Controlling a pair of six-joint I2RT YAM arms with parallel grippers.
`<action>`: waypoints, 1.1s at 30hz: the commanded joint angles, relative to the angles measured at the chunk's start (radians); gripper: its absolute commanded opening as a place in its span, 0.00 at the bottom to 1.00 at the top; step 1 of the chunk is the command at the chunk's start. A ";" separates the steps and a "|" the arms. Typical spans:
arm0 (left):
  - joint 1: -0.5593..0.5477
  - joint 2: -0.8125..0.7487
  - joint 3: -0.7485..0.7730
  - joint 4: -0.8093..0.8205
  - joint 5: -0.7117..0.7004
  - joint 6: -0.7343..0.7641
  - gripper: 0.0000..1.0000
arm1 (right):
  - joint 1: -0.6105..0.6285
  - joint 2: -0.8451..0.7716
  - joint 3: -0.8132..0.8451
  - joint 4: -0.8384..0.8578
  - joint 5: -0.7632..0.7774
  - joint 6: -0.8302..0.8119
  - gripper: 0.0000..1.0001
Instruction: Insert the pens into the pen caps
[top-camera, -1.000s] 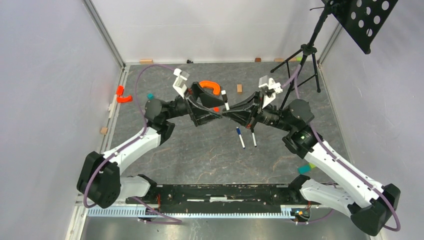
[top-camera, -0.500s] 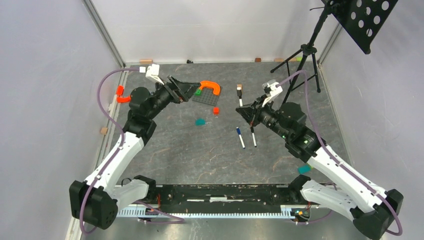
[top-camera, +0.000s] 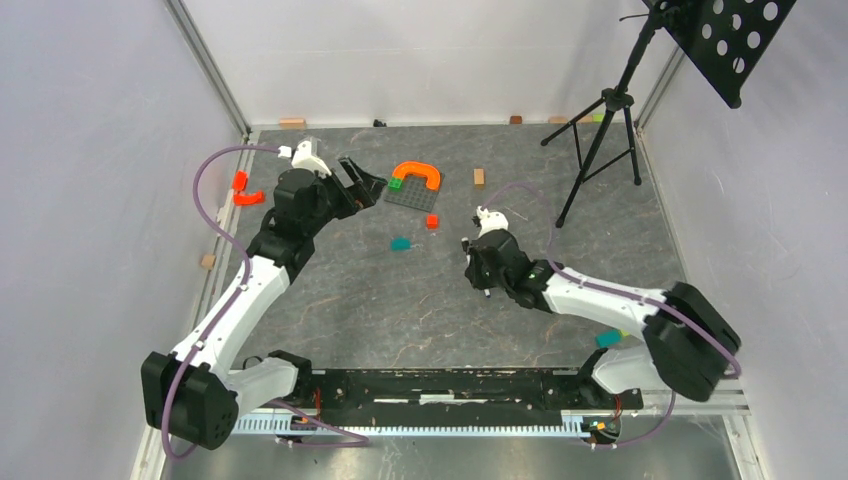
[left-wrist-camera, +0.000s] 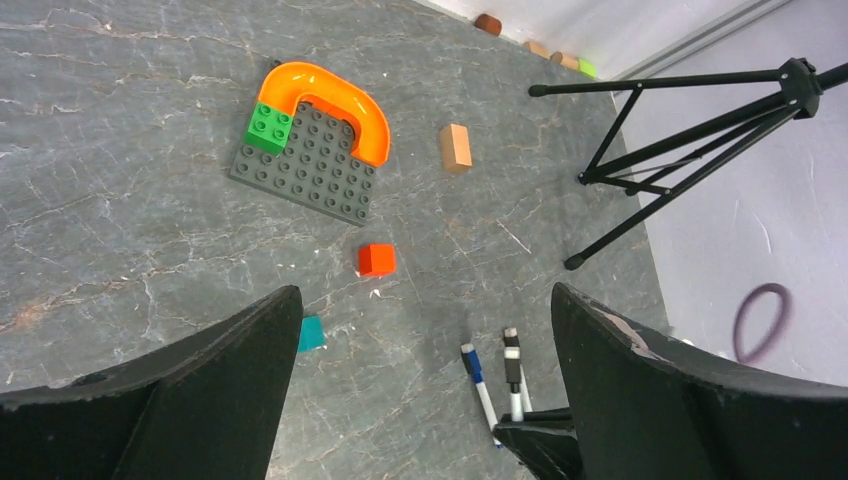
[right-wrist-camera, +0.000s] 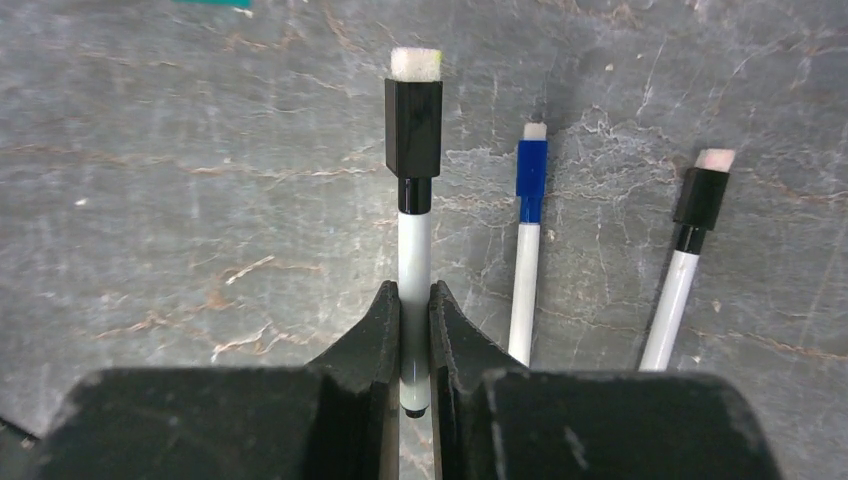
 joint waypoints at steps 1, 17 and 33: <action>0.001 -0.002 0.042 0.001 -0.002 0.055 0.98 | 0.007 0.097 0.009 0.134 0.046 0.064 0.00; 0.001 -0.008 0.046 -0.001 0.020 0.070 0.98 | 0.015 0.157 -0.067 0.249 -0.042 0.095 0.49; 0.001 -0.048 0.056 -0.031 -0.048 0.089 1.00 | 0.033 -0.425 -0.021 0.099 0.218 -0.196 0.98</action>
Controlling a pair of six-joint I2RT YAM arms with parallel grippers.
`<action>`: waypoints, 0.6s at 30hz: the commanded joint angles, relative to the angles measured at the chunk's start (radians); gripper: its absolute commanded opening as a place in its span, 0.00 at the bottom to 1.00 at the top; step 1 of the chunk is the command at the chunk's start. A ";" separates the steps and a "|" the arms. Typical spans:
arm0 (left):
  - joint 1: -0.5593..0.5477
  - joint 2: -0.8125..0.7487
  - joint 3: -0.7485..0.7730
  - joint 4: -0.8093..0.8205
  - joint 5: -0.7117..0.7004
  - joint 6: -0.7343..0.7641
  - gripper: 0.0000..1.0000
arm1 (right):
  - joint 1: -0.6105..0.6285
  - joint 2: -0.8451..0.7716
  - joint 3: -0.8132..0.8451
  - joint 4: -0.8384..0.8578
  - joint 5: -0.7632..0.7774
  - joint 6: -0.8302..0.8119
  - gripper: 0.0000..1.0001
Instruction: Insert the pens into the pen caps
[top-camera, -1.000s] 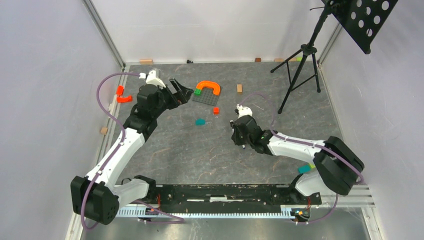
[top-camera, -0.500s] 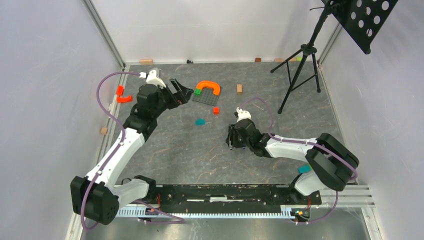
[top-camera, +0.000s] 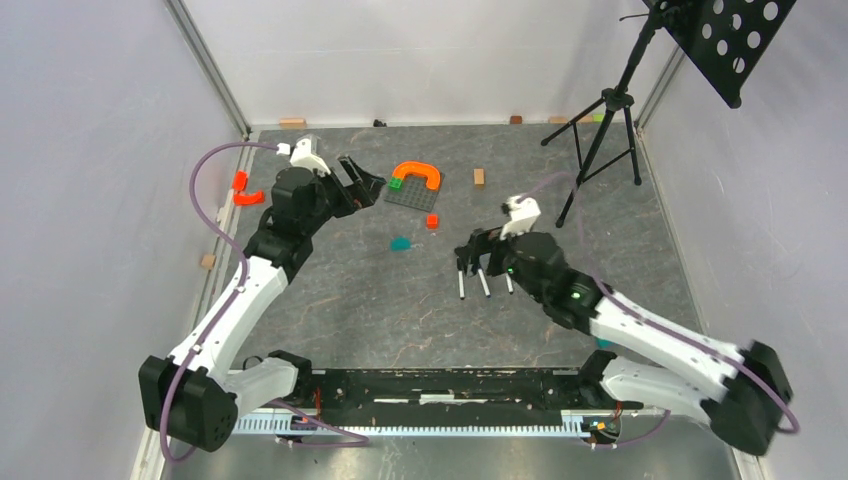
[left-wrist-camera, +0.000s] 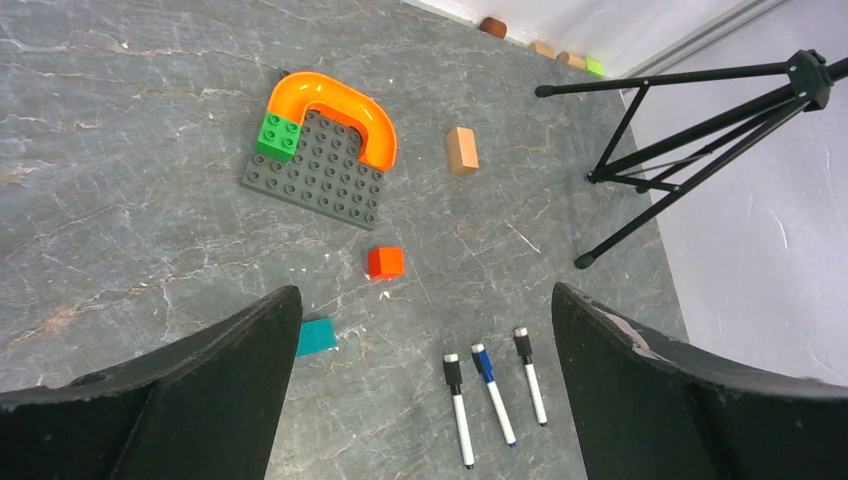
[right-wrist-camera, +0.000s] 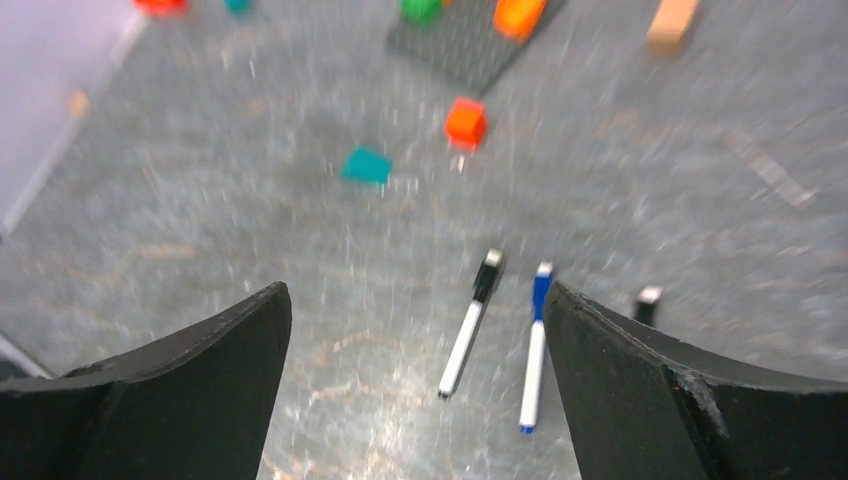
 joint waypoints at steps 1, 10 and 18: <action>0.003 -0.048 0.032 -0.001 -0.052 0.051 1.00 | 0.006 -0.243 -0.010 -0.010 0.227 -0.124 0.98; 0.001 -0.052 0.026 0.011 -0.078 0.071 1.00 | 0.006 -0.753 -0.233 -0.020 0.526 -0.217 0.98; 0.003 -0.045 0.018 0.019 -0.105 0.080 1.00 | 0.006 -1.033 -0.338 -0.154 0.577 -0.189 0.98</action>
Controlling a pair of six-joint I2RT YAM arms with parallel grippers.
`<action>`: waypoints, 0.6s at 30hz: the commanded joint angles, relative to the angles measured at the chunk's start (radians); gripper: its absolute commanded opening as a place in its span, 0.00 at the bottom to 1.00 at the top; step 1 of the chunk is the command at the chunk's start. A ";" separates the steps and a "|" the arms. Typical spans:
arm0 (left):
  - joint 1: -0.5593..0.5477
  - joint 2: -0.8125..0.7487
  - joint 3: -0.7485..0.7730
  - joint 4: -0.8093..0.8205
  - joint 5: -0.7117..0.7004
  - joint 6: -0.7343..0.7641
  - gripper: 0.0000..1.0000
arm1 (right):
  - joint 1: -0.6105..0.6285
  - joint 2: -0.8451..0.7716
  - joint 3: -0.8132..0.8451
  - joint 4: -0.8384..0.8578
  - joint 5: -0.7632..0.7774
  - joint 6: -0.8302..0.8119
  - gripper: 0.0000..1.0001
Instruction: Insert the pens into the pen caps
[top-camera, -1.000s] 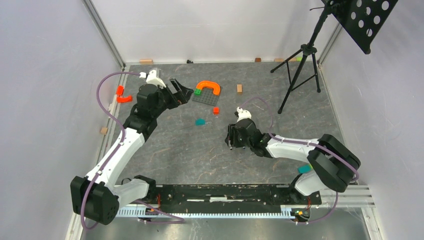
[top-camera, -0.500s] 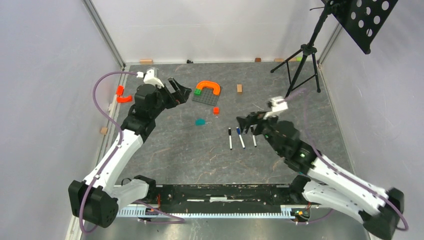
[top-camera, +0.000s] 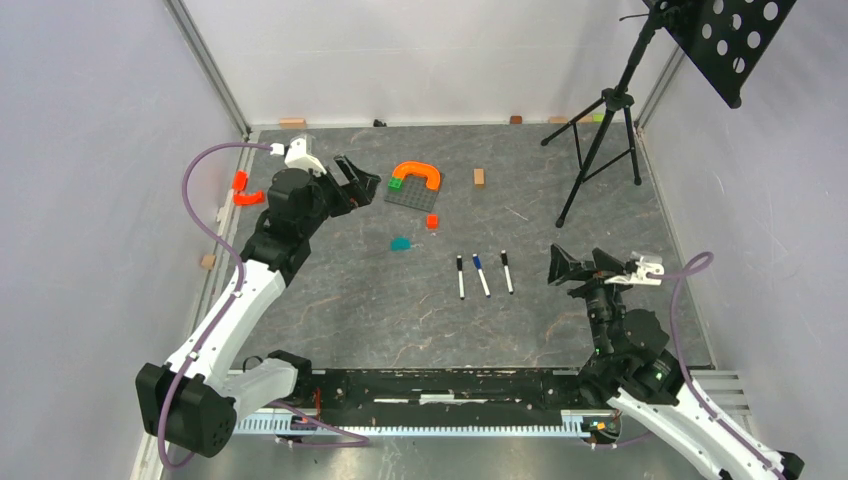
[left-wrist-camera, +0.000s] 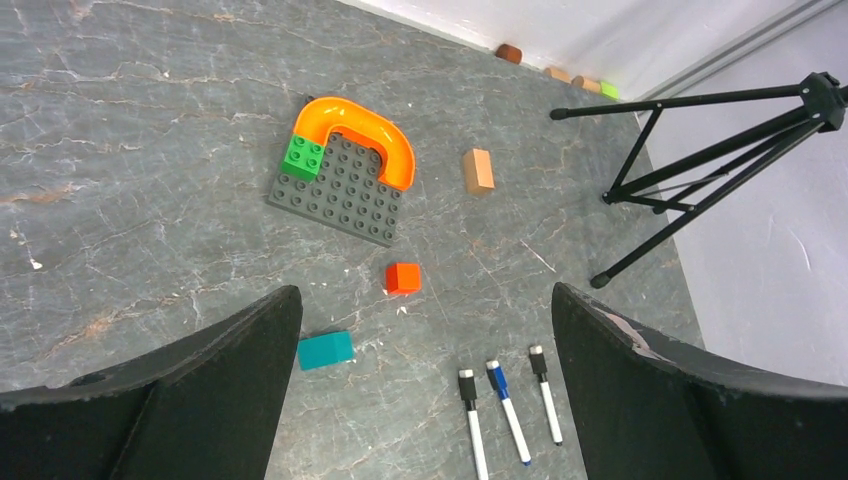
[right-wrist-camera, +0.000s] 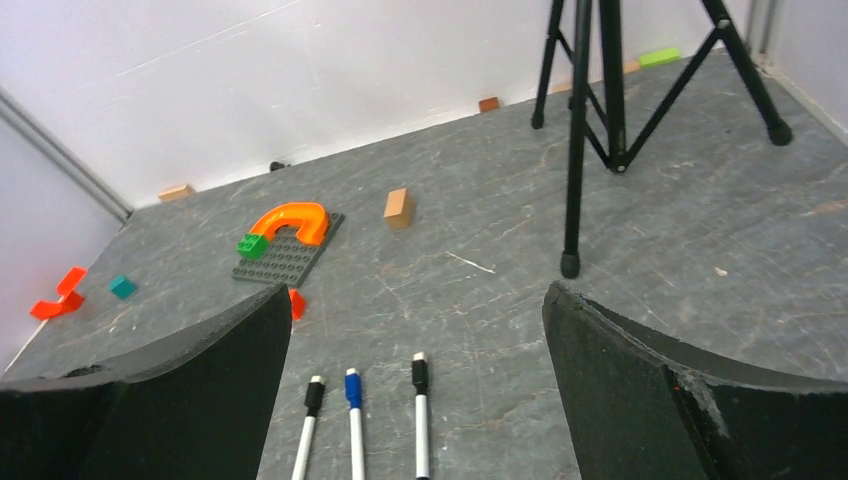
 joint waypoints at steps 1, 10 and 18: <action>0.001 -0.013 0.014 0.031 -0.053 0.058 1.00 | 0.001 -0.095 -0.028 -0.070 0.056 0.002 0.98; 0.001 -0.026 -0.027 0.082 -0.096 0.095 1.00 | 0.001 -0.122 -0.010 -0.115 0.038 0.040 0.98; 0.001 -0.021 -0.032 0.090 -0.096 0.101 1.00 | 0.001 -0.095 0.005 -0.062 -0.117 -0.031 0.98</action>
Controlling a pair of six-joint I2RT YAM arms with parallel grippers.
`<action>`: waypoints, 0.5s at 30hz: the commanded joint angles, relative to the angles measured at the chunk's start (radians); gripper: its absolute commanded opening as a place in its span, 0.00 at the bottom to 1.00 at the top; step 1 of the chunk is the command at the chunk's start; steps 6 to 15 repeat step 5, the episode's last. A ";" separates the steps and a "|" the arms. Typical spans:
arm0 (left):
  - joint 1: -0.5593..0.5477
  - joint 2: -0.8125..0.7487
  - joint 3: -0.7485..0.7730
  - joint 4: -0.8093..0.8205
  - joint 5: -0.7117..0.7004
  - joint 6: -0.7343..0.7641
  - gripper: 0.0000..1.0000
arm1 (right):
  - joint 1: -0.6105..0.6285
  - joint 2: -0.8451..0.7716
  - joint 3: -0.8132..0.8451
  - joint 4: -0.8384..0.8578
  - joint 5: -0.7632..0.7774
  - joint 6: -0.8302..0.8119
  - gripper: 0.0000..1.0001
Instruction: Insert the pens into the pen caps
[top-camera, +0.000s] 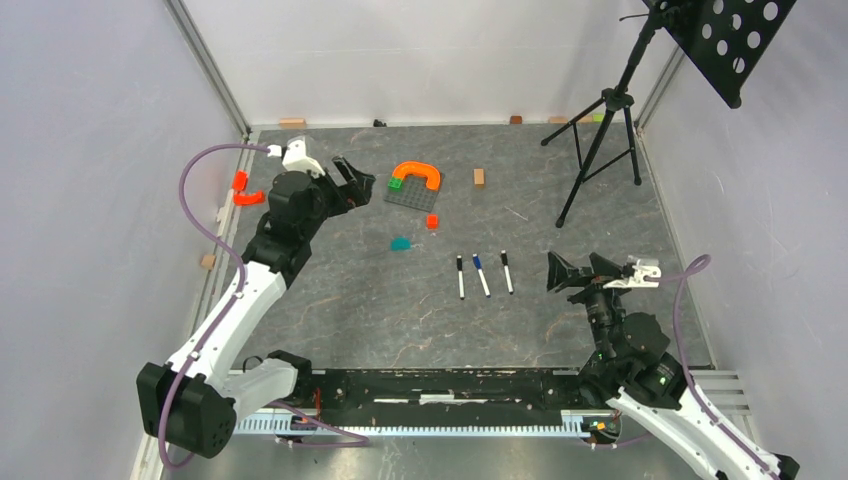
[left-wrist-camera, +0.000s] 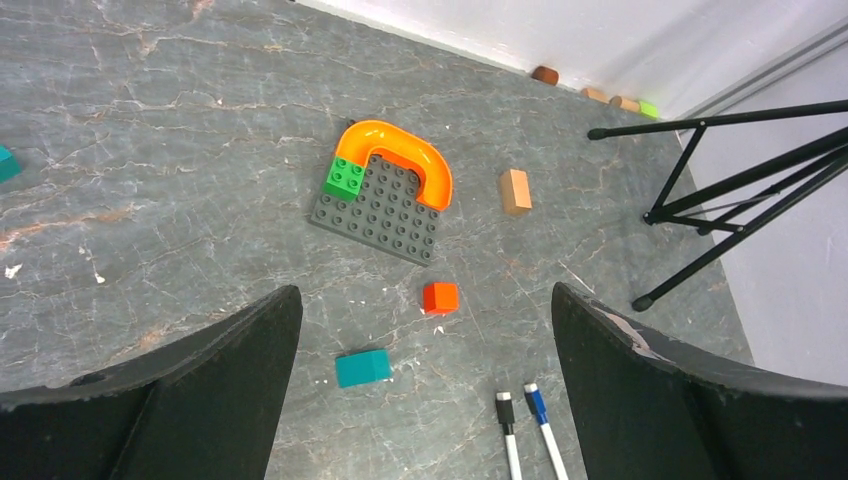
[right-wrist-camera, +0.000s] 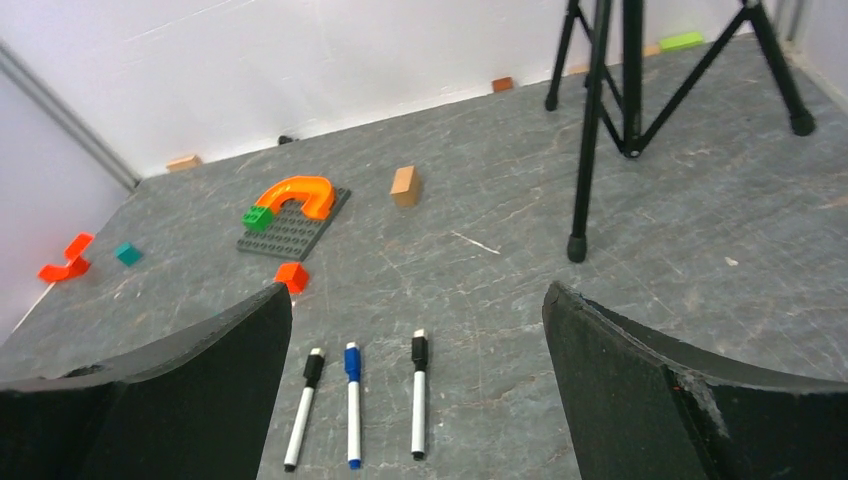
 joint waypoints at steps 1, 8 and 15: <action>0.002 -0.015 -0.003 0.052 -0.018 0.050 1.00 | 0.001 0.015 0.030 0.056 -0.121 -0.050 0.98; 0.001 -0.014 -0.004 0.052 -0.017 0.053 1.00 | 0.001 0.048 0.040 0.062 -0.146 -0.058 0.98; 0.001 -0.014 -0.004 0.052 -0.017 0.053 1.00 | 0.001 0.048 0.040 0.062 -0.146 -0.058 0.98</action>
